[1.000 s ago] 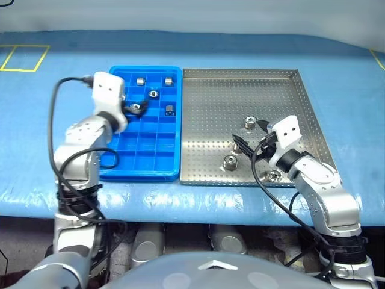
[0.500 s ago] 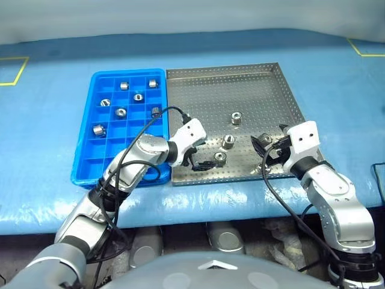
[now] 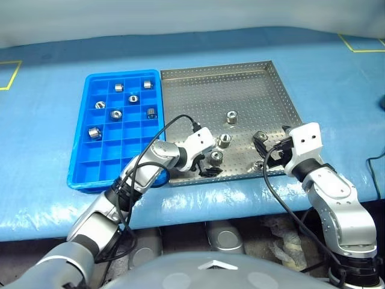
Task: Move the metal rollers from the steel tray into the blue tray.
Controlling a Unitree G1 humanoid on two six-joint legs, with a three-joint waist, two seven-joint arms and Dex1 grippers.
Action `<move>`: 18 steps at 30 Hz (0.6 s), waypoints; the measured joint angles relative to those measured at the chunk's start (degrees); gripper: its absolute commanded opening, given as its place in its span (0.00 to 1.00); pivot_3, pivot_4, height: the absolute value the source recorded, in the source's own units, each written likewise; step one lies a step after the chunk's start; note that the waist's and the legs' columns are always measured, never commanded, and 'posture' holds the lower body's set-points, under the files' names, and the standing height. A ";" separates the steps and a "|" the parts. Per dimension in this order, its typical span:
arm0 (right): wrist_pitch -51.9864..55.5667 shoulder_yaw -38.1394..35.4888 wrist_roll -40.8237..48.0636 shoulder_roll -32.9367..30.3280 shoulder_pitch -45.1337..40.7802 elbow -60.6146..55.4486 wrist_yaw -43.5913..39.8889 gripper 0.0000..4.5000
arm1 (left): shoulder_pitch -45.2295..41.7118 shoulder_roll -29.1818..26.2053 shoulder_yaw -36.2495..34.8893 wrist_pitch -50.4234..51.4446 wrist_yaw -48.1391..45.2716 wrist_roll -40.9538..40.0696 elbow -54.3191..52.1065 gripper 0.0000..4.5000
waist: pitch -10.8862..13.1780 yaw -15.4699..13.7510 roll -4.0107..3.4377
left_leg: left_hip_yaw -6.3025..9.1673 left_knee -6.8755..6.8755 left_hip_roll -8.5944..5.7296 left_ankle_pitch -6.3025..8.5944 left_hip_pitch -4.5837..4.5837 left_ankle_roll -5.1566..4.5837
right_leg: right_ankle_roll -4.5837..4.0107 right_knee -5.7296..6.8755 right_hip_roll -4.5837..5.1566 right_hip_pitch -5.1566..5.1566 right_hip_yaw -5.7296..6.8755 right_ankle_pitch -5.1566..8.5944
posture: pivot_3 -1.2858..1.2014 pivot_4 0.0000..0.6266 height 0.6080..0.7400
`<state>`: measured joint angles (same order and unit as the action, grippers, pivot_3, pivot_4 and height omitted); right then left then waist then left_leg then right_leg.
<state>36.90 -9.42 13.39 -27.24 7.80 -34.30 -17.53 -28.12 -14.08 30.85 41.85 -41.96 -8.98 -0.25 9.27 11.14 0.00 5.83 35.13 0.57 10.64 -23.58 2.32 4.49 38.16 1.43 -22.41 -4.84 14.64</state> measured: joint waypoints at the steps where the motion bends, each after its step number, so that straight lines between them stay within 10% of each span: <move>1: 0.00 0.04 -0.08 -0.01 -0.05 0.00 -0.01 1.00 | 0.02 0.26 -0.12 -0.05 0.32 0.00 0.13 0.95 | 0.00 0.00 0.00 | 0.00 0.00 0.00 0.00 0.00 0.00 | 0.00 0.00 0.00 0.00 0.00 0.00 | 0.41 0.24 1.00; 6: 0.00 0.61 -0.54 -0.09 -0.28 0.07 -0.24 1.00 | 0.65 1.06 -0.92 -0.61 1.03 0.01 0.48 0.95 | 0.00 0.04 0.00 | -0.01 -0.01 0.00 0.00 0.00 0.00 | 0.01 0.00 0.00 -0.01 -0.02 -0.01 | 0.41 0.24 1.00; 15: -0.01 1.51 -1.12 -0.13 -1.15 0.43 -1.31 1.00 | 1.56 1.95 -2.67 -1.19 2.38 -0.12 1.37 0.39 | 0.00 -0.02 0.00 | -0.02 -0.02 0.00 0.00 -0.02 -0.01 | 0.03 -0.01 -0.01 -0.03 -0.02 -0.01 | 0.42 0.24 1.00; 18: -0.05 2.09 -1.33 -0.12 -1.85 0.59 -1.46 1.00 | 1.64 1.95 -3.01 -1.21 2.39 -0.10 1.38 0.39 | 0.00 -0.06 0.00 | -0.02 -0.03 0.00 0.00 -0.02 -0.01 | 0.03 -0.01 -0.01 -0.04 -0.02 -0.02 | 0.42 0.24 1.00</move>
<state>36.85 -7.33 12.07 -27.36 5.95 -33.71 -18.99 -26.48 -12.13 27.84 40.64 -39.57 -9.07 1.13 9.27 11.08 0.01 5.81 35.10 0.58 10.65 -23.60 2.31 4.52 38.15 1.43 -22.45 -4.86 14.63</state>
